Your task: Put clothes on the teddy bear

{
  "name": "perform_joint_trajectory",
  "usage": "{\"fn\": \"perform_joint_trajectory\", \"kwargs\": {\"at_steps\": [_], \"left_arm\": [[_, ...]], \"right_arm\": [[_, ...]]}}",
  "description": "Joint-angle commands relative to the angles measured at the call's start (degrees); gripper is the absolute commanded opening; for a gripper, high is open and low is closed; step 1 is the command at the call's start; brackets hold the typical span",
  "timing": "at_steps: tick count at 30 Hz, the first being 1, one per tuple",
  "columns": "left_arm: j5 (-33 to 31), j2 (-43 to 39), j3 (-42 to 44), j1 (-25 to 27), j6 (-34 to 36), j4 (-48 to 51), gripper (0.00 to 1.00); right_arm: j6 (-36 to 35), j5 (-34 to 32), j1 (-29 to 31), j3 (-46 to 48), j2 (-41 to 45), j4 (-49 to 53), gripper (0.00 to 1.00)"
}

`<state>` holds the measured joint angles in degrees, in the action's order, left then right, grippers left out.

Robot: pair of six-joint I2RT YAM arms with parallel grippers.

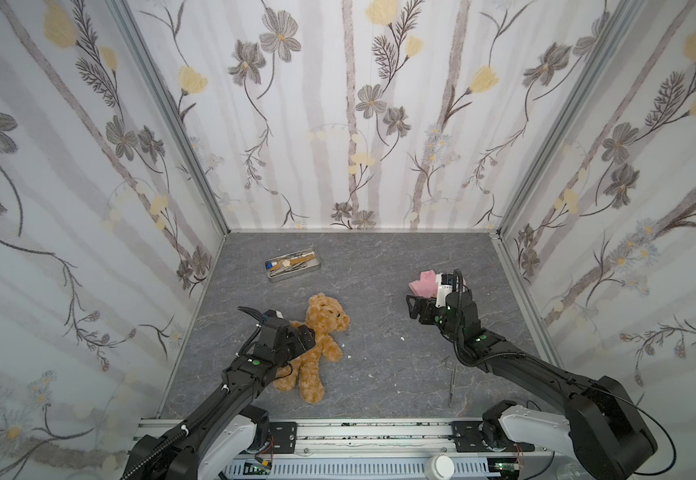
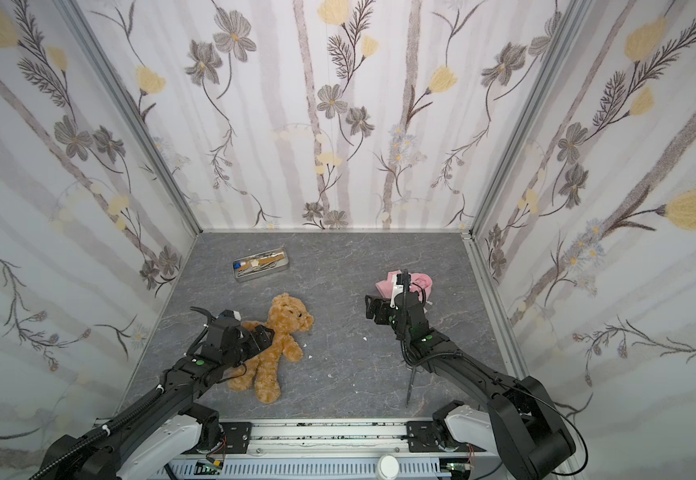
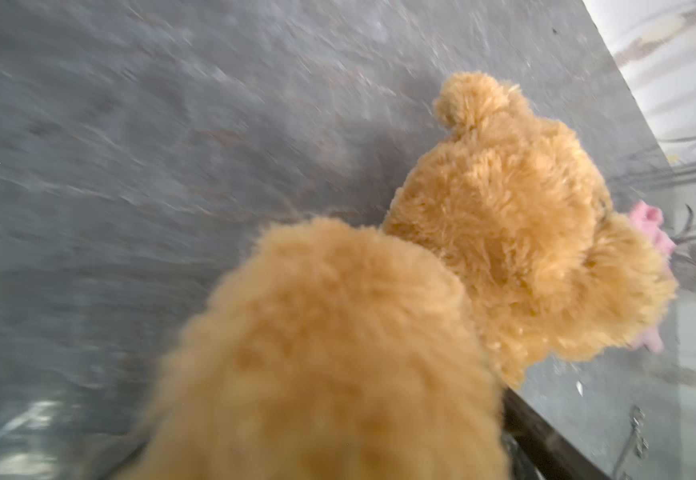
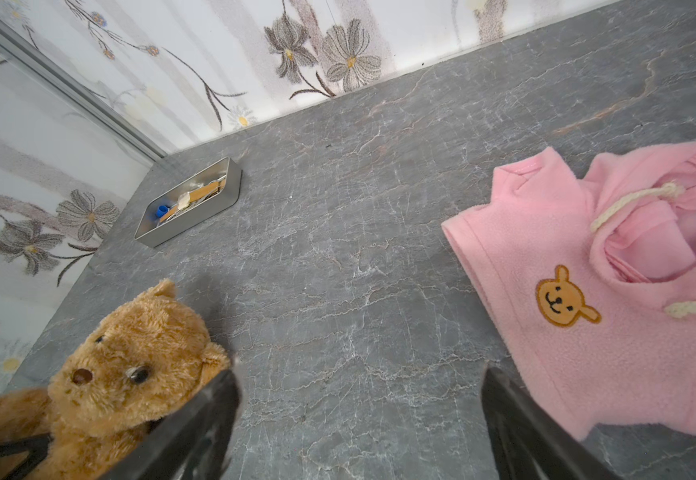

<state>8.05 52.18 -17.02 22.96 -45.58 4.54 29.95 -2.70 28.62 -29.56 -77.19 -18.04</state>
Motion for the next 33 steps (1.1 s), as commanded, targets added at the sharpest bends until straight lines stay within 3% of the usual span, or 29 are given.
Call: {"fn": "perform_joint_trajectory", "kwargs": {"at_steps": [1, 5, 10, 15, 19, 24, 29, 33], "left_arm": [[3.73, 0.88, 0.93, 5.0, -8.11, -7.07, 0.94], [2.04, 6.21, -1.22, 13.36, -13.78, -13.87, 0.95], [-5.78, 16.7, -4.63, 25.73, -23.53, -28.48, 0.97], [-6.42, 33.2, -20.32, 29.99, -18.57, -28.75, 0.99], [-2.94, 42.54, -30.3, 30.72, -13.23, -28.46, 1.0], [-5.33, 41.84, -31.18, 28.61, -6.98, -23.46, 1.0], [-11.9, 32.72, -27.17, 25.48, -0.49, -15.94, 1.0], [-13.76, 25.49, -22.39, 22.35, -0.12, -15.57, 1.0]], "right_arm": [[0.11, -2.11, -1.13, -0.56, 0.4, 0.38, 0.92], [-1.3, -1.99, -6.47, -2.17, 1.17, 2.97, 0.92], [-2.59, 1.84, -11.74, -6.73, -2.92, 7.26, 0.87], [-4.86, -0.36, -12.0, -11.84, -9.13, 12.12, 0.79], [-6.7, -0.92, -13.31, -16.23, -12.82, 15.55, 0.76], [-8.93, -1.2, -13.49, -19.81, -18.44, 19.31, 0.74], [-11.1, -0.84, -13.77, -25.13, -25.04, 23.31, 0.73], [-11.37, 1.52, -13.63, -30.09, -32.04, 25.83, 0.73]]}}
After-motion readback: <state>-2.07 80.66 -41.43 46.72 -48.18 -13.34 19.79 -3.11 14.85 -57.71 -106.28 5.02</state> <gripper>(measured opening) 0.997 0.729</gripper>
